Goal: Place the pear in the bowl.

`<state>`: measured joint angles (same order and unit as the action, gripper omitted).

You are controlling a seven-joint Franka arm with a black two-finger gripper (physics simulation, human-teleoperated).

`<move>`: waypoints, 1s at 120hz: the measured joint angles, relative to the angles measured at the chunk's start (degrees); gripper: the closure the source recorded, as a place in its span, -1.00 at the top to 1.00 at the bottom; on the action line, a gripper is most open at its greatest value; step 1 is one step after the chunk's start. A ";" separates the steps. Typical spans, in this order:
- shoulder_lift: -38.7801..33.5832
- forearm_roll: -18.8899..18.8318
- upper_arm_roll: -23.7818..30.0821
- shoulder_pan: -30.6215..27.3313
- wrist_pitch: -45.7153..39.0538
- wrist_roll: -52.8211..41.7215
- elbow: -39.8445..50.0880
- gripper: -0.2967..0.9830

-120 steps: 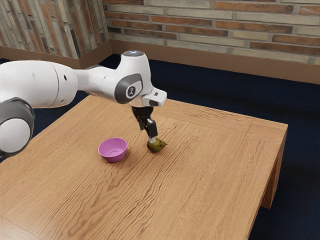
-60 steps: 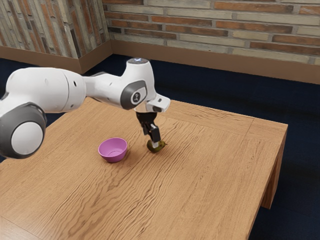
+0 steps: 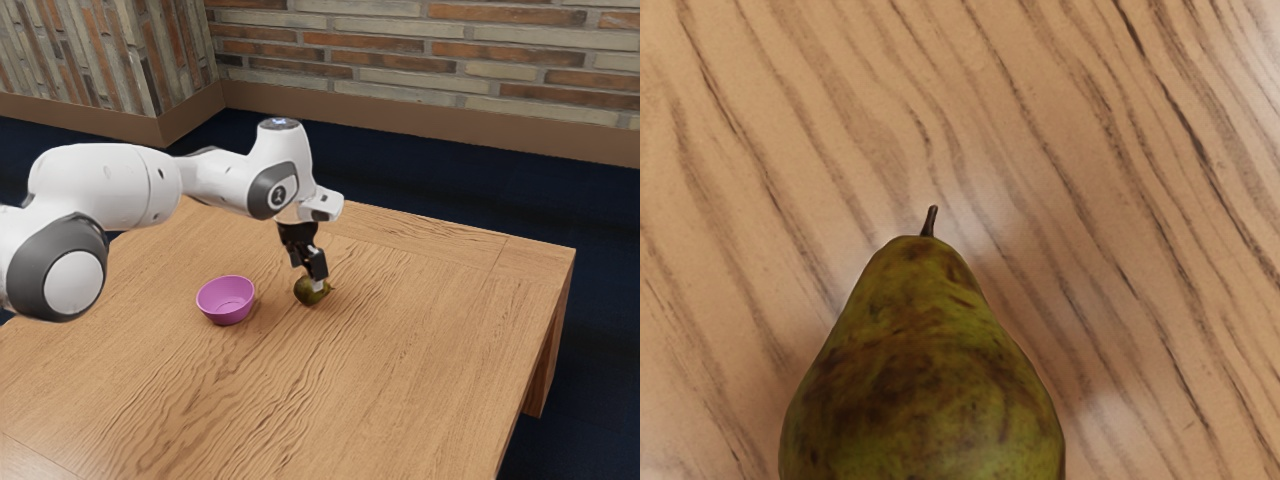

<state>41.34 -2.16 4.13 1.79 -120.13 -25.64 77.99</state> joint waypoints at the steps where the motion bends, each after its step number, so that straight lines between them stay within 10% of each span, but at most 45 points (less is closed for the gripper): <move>1: 0.15 0.00 0.00 0.00 0.00 0.04 -0.10 0.54; 120: 6.43 0.96 0.00 -0.28 -0.96 2.54 -4.23 0.48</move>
<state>47.78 -1.20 4.13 1.51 -121.08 -23.11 73.76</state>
